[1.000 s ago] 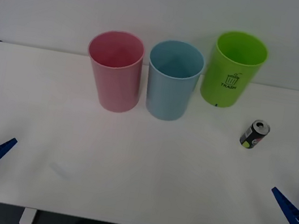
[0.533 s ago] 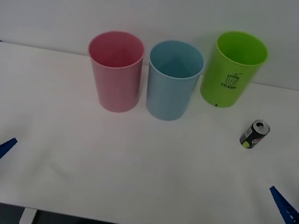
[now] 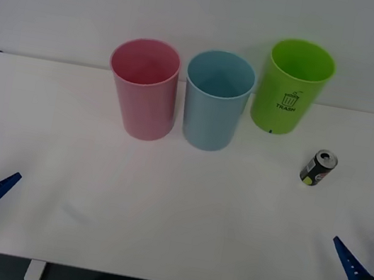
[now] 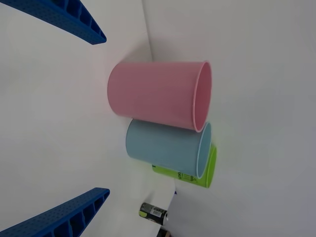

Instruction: Grasp the object on the table and drop it into the matching bin: aluminum can to the light blue bin, PET bottle to the pink bin.

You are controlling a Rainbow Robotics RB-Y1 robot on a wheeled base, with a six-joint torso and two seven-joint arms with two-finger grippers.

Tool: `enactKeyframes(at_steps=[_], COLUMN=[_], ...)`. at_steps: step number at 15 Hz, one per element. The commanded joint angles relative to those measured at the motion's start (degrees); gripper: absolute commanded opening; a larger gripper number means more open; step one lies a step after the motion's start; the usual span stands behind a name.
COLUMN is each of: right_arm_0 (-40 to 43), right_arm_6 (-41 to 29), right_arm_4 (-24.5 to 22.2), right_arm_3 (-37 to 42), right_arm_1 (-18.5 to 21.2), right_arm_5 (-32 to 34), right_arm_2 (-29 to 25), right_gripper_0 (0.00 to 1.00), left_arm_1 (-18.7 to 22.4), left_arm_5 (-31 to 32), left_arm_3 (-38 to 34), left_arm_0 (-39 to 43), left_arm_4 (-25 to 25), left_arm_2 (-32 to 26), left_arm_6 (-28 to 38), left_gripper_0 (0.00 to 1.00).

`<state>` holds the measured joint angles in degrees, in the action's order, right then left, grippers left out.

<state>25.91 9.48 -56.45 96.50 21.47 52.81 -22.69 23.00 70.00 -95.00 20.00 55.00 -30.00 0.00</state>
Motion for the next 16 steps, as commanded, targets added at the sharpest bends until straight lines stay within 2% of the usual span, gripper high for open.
enactKeyframes(at_steps=[1, 9, 11, 16], right_arm_0=[0.45, -0.51, -1.13, -8.42], right_arm_6=[5.99, 6.78, 6.78, 7.57], right_arm_4=[0.82, 2.4, 2.4, 1.7], right_arm_3=[0.0, -0.09, -0.17, -8.61], right_arm_1=[0.07, -0.11, -0.37, -1.69], right_arm_5=[-4.55, -16.77, -17.91, -16.6], right_arm_2=[1.94, 8.45, 8.54, 8.1], right_gripper_0=[1.0, 1.0, 1.0, 1.0], left_arm_1=[0.0, 0.0, 0.0, 0.0], left_arm_5=[0.0, 0.0, 0.0, 0.0], left_arm_3=[0.0, 0.0, 0.0, 0.0], left_arm_0=[0.0, 0.0, 0.0, 0.0], left_arm_4=[0.0, 0.0, 0.0, 0.0], left_arm_2=[0.0, 0.0, 0.0, 0.0], left_arm_6=[0.0, 0.0, 0.0, 0.0], left_gripper_0=[1.0, 1.0, 1.0, 1.0])
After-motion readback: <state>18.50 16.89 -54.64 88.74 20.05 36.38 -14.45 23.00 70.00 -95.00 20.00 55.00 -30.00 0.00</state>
